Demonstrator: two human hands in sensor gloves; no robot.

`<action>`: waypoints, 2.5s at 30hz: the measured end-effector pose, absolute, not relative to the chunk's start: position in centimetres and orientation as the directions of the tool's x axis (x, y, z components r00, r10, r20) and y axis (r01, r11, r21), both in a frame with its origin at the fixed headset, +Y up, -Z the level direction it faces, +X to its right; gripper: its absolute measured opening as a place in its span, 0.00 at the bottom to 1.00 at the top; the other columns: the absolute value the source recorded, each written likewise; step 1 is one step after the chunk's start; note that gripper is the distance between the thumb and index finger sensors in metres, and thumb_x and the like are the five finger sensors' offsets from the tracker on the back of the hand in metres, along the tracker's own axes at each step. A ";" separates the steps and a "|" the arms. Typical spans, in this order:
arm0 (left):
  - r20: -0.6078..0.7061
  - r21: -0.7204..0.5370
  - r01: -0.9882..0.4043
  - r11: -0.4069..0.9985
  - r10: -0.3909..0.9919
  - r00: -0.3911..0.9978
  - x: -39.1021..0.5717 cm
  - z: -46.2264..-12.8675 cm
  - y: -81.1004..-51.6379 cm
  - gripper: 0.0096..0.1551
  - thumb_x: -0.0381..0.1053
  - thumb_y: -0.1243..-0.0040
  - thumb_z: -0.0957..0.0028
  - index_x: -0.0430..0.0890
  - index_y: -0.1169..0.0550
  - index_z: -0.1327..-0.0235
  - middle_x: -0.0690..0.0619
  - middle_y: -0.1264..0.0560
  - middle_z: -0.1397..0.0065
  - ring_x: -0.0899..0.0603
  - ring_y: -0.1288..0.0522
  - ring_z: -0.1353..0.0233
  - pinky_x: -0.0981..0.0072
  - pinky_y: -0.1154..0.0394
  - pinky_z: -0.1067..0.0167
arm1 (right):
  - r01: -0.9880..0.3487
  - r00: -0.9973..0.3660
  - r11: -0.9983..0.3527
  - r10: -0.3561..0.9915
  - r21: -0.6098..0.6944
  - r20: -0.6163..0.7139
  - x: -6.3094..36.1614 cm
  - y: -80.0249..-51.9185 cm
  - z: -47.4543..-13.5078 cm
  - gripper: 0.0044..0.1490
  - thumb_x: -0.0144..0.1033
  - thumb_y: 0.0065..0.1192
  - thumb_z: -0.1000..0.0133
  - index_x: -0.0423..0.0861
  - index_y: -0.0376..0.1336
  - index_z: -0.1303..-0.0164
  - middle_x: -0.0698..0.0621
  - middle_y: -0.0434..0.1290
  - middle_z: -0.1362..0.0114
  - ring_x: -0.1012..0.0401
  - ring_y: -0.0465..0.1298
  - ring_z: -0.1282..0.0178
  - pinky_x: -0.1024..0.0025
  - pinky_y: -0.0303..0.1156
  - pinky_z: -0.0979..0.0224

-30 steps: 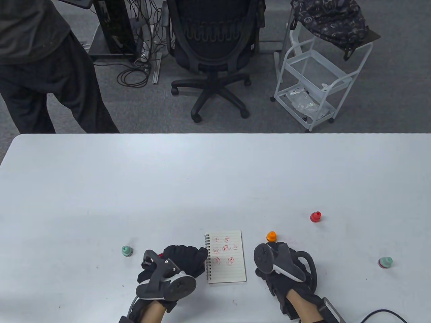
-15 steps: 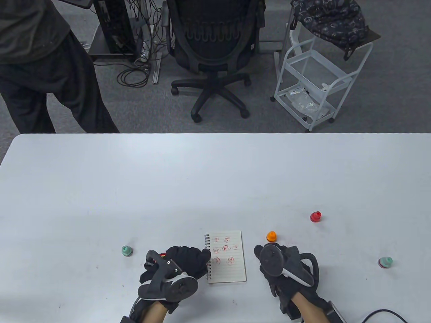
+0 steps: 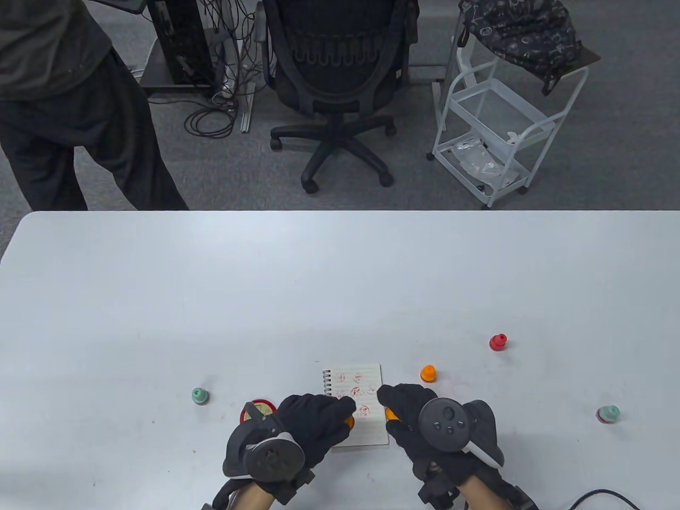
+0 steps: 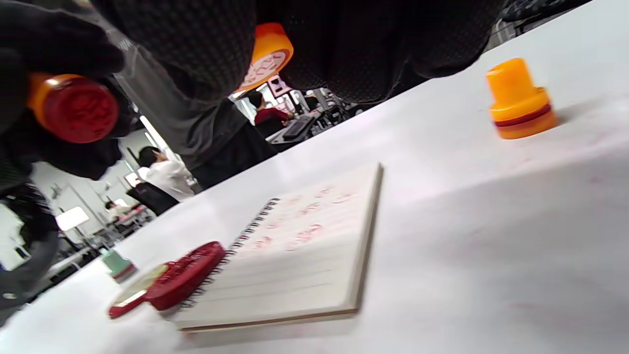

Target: Stamp reward stamp onto notebook

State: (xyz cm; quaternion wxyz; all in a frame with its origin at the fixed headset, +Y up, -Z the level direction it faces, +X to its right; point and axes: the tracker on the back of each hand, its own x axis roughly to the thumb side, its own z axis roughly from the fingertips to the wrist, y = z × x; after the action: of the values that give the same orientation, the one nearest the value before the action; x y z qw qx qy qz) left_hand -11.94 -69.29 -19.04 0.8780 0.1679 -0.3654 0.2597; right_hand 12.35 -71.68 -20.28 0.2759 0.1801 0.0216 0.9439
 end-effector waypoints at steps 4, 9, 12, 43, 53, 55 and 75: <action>0.731 0.097 -0.644 0.759 0.385 0.564 -11.9 -19.0 -69.5 0.25 0.51 0.32 0.51 0.43 0.15 0.42 0.45 0.15 0.44 0.44 0.15 0.55 0.47 0.20 0.48 | -0.596 -0.713 -0.784 0.616 0.174 0.334 11.7 -71.6 -19.7 0.51 0.42 0.66 0.52 0.50 0.45 0.23 0.50 0.63 0.27 0.48 0.71 0.29 0.45 0.67 0.27; 0.726 0.071 -0.698 0.712 0.443 0.526 -11.7 -19.0 -69.8 0.25 0.51 0.32 0.50 0.43 0.15 0.42 0.45 0.15 0.44 0.44 0.15 0.55 0.47 0.20 0.48 | -0.623 -0.670 -0.751 0.657 0.218 0.346 11.0 -71.7 -19.4 0.51 0.42 0.66 0.52 0.49 0.43 0.23 0.49 0.63 0.27 0.48 0.71 0.29 0.45 0.67 0.27; 0.721 0.057 -0.713 0.699 0.466 0.514 -11.6 -19.1 -69.9 0.25 0.51 0.32 0.50 0.43 0.15 0.42 0.45 0.15 0.44 0.44 0.15 0.55 0.48 0.20 0.48 | -0.634 -0.652 -0.735 0.674 0.238 0.346 10.7 -71.9 -19.3 0.52 0.42 0.66 0.52 0.49 0.43 0.23 0.49 0.63 0.27 0.48 0.71 0.29 0.45 0.67 0.27; 0.696 -0.071 -0.712 0.699 0.546 0.467 -11.1 -19.6 -70.6 0.24 0.49 0.33 0.50 0.43 0.15 0.42 0.44 0.15 0.44 0.43 0.15 0.55 0.46 0.21 0.48 | -0.672 -0.591 -0.701 0.702 0.239 0.396 10.4 -71.8 -18.8 0.52 0.41 0.66 0.52 0.47 0.43 0.23 0.49 0.64 0.27 0.48 0.72 0.29 0.45 0.68 0.27; 0.701 -0.036 -0.696 0.717 0.514 0.495 -10.9 -19.4 -70.6 0.24 0.50 0.33 0.51 0.43 0.15 0.43 0.45 0.14 0.45 0.44 0.15 0.56 0.47 0.20 0.48 | -0.669 -0.595 -0.706 0.695 0.232 0.404 10.4 -71.7 -18.7 0.52 0.41 0.67 0.53 0.46 0.44 0.23 0.48 0.66 0.28 0.48 0.73 0.30 0.45 0.69 0.28; 0.701 -0.034 -0.692 0.721 0.511 0.497 -10.8 -19.3 -70.6 0.25 0.50 0.33 0.51 0.43 0.15 0.43 0.45 0.15 0.45 0.44 0.15 0.56 0.47 0.20 0.48 | -0.660 -0.602 -0.716 0.685 0.227 0.410 10.4 -71.7 -18.6 0.51 0.41 0.67 0.53 0.46 0.45 0.23 0.48 0.66 0.28 0.48 0.73 0.30 0.45 0.69 0.28; 0.693 -0.030 -0.689 0.724 0.512 0.508 -11.2 -19.6 -70.6 0.25 0.51 0.33 0.50 0.42 0.15 0.43 0.45 0.14 0.45 0.44 0.15 0.56 0.47 0.20 0.48 | -0.654 -0.635 -0.733 0.667 0.189 0.389 11.1 -71.5 -18.8 0.48 0.49 0.61 0.51 0.48 0.47 0.23 0.46 0.63 0.24 0.44 0.68 0.26 0.42 0.65 0.26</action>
State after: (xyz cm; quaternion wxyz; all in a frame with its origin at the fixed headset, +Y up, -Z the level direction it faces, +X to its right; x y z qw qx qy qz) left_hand -11.20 -70.61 -19.60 0.8590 0.1259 -0.3522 0.3495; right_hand 11.14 -71.54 -18.84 0.3651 0.2212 0.0152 0.9042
